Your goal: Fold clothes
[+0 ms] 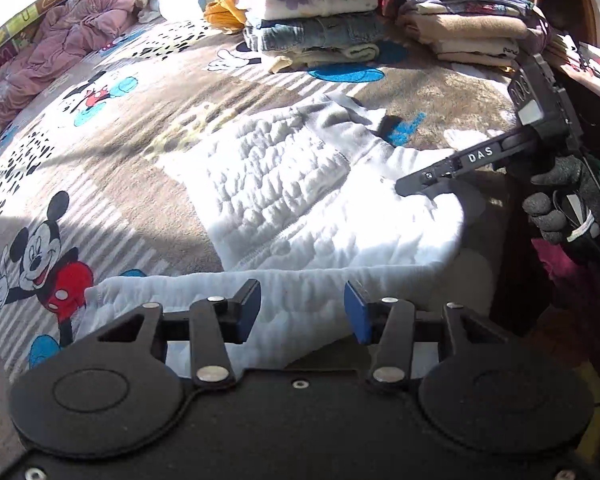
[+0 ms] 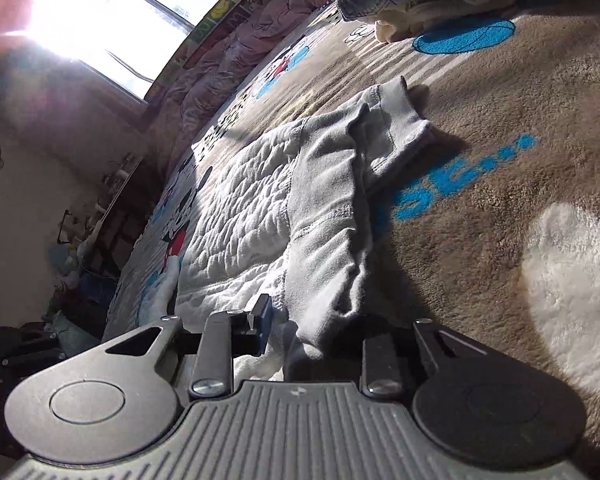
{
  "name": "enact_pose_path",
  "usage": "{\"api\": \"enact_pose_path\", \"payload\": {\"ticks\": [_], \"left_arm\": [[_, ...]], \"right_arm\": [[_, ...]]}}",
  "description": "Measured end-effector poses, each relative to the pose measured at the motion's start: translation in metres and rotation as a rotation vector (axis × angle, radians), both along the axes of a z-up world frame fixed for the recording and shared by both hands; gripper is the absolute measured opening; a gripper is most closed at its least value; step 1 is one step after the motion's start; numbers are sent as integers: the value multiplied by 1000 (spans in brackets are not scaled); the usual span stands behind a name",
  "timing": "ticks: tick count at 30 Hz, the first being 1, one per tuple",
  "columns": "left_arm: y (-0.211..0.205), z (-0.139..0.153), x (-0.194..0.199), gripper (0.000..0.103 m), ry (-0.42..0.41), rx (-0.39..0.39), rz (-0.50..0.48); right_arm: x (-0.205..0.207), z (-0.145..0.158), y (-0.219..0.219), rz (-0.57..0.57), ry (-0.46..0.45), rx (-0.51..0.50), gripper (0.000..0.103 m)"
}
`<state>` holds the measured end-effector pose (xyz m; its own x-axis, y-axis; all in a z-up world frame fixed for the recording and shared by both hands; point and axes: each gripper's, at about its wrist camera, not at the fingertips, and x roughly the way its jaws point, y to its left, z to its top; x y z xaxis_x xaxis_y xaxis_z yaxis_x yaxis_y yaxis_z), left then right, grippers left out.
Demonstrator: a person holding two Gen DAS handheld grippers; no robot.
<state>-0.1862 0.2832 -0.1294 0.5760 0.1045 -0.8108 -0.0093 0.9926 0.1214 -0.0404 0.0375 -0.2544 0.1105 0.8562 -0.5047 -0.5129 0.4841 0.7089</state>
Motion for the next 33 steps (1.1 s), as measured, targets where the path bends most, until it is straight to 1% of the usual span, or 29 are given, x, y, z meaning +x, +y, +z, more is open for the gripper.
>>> {"api": "enact_pose_path", "payload": {"ticks": [1,2,4,5,6,8,9,12,15,17,19,22,24,25,26,27,29,31,33], "left_arm": [[21,1,4,47,-14,1,112],[36,-1,7,47,-17,-8,192],[72,-6,23,48,7,-49,379],[89,-11,31,49,30,-65,451],[103,-17,36,49,61,-86,511],[124,-27,40,51,114,-123,608],[135,-32,41,51,141,-141,657],[151,-41,44,52,168,-194,760],[160,-42,55,53,145,-249,819],[161,-44,67,56,131,-266,843],[160,-48,78,58,137,-270,850],[156,-61,95,57,198,-202,846],[153,-70,104,52,239,-154,838],[149,-71,108,40,251,-97,810],[146,-71,110,26,260,-65,789],[143,-71,112,24,269,-34,767],[142,-67,110,10,271,-44,749],[139,-60,104,8,264,-33,725],[138,-53,94,8,247,-42,718]], "right_arm": [[-4,2,3,16,-39,-26,27],[-9,4,6,36,-86,-58,27],[-21,8,14,76,-188,-119,27],[-25,10,17,92,-235,-144,27],[-28,10,19,102,-264,-156,27],[-29,10,19,112,-290,-162,27],[-28,9,18,111,-281,-153,27],[-21,6,13,106,-244,-122,27],[-18,4,13,113,-236,-108,28],[-17,3,14,116,-232,-100,28],[-15,2,14,117,-223,-91,28],[-12,1,13,118,-204,-73,29],[-10,1,13,116,-191,-62,29],[-9,0,12,116,-189,-58,29],[-9,0,12,117,-189,-56,29],[-8,0,11,118,-189,-53,29],[-7,0,11,121,-189,-48,29],[-7,0,10,122,-189,-43,29],[-6,0,9,120,-191,-40,29]]}}
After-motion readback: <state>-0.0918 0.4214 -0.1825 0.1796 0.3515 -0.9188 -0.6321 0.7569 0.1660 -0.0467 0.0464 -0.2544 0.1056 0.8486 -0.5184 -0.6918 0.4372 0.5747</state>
